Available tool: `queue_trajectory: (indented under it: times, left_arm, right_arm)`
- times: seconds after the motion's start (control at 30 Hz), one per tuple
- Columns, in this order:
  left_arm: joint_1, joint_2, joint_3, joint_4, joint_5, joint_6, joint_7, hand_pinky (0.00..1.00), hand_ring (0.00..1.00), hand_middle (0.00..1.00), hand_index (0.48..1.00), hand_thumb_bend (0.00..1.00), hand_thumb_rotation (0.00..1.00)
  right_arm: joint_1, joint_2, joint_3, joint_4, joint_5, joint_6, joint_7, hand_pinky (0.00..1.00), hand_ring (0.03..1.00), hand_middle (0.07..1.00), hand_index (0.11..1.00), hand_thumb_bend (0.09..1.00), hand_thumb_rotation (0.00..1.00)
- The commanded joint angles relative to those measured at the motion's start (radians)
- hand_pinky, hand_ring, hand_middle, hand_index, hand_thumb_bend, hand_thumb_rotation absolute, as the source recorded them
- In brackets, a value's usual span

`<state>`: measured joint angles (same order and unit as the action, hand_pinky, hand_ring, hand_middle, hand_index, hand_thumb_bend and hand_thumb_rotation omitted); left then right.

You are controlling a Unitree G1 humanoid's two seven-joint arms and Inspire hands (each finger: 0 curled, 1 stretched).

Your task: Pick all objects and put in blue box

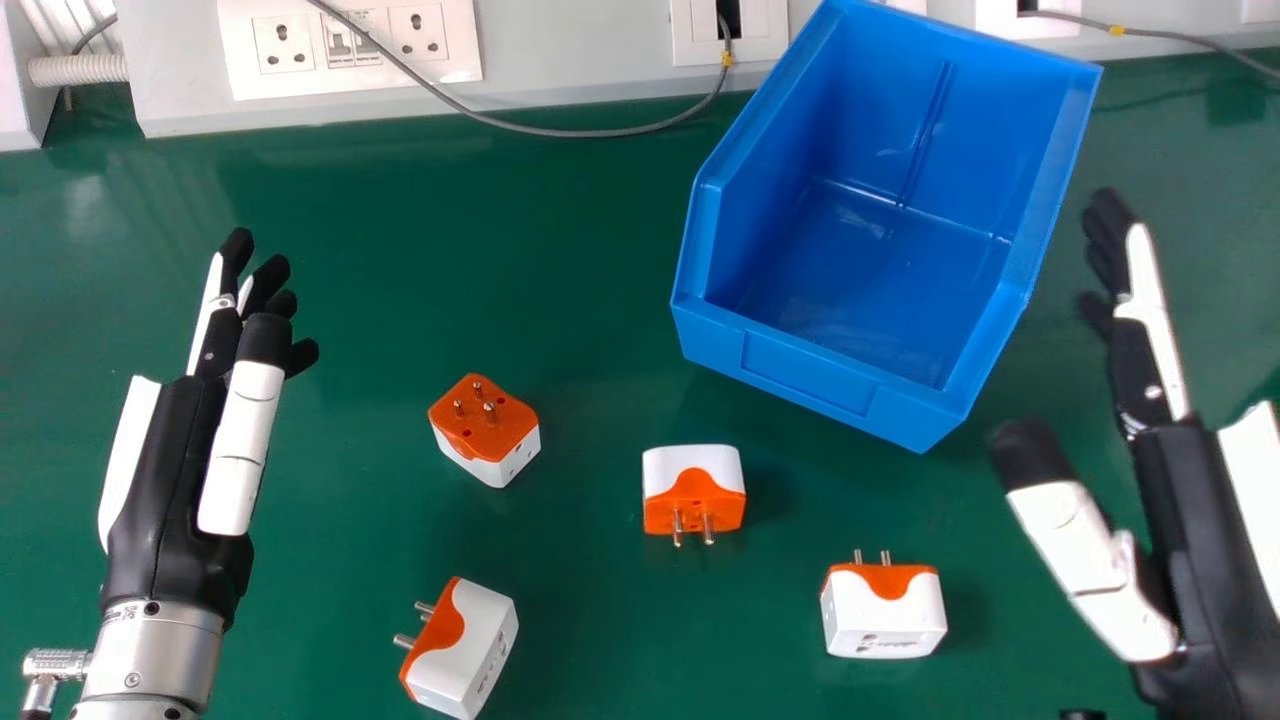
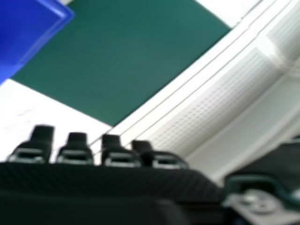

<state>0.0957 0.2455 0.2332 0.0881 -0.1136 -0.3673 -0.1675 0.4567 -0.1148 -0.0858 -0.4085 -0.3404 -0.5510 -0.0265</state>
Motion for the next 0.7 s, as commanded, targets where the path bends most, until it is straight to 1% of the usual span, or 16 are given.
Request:
queue_trajectory:
  times: [0.0,0.1,0.27,0.47,0.57,0.67]
  left_arm:
    - [0.0,0.01,0.005,-0.01,0.006,-0.021,-0.003,0.89,0.96,0.97,1.0,0.77,1.0]
    - [0.002,0.011,0.006,-0.016,0.007,-0.02,-0.005,0.89,0.96,0.97,1.0,0.77,1.0]
    - [0.005,0.013,0.005,-0.026,0.01,-0.014,-0.006,0.89,0.96,0.97,1.0,0.76,1.0]
    - [0.009,0.018,0.007,-0.036,0.007,-0.007,-0.009,0.89,0.96,0.97,1.0,0.76,1.0]
    - [0.008,0.022,0.009,-0.034,0.004,-0.004,-0.011,0.89,0.96,0.97,1.0,0.77,1.0]
    - [0.008,0.025,0.011,-0.035,0.0,0.0,-0.014,0.89,0.96,0.97,1.0,0.76,1.0]
  right_arm:
    - [-0.002,-0.013,0.004,-0.028,-0.022,-0.071,-0.019,0.89,0.977,0.986,0.982,0.413,1.0]
    - [-0.005,-0.027,0.015,-0.008,-0.034,-0.124,-0.021,0.89,0.974,0.983,0.978,0.416,1.0]
    - [-0.011,-0.056,0.04,0.034,-0.012,-0.189,-0.003,0.87,0.967,0.974,0.969,0.423,0.97]
    - [0.011,-0.092,0.062,0.009,-0.023,-0.188,0.037,0.87,0.96,0.971,0.967,0.432,0.94]
    - [0.011,-0.128,0.075,0.014,-0.02,-0.205,0.066,0.86,0.953,0.965,0.962,0.441,0.93]
    - [0.016,-0.163,0.082,0.019,-0.018,-0.203,0.097,0.86,0.954,0.965,0.957,0.449,0.91]
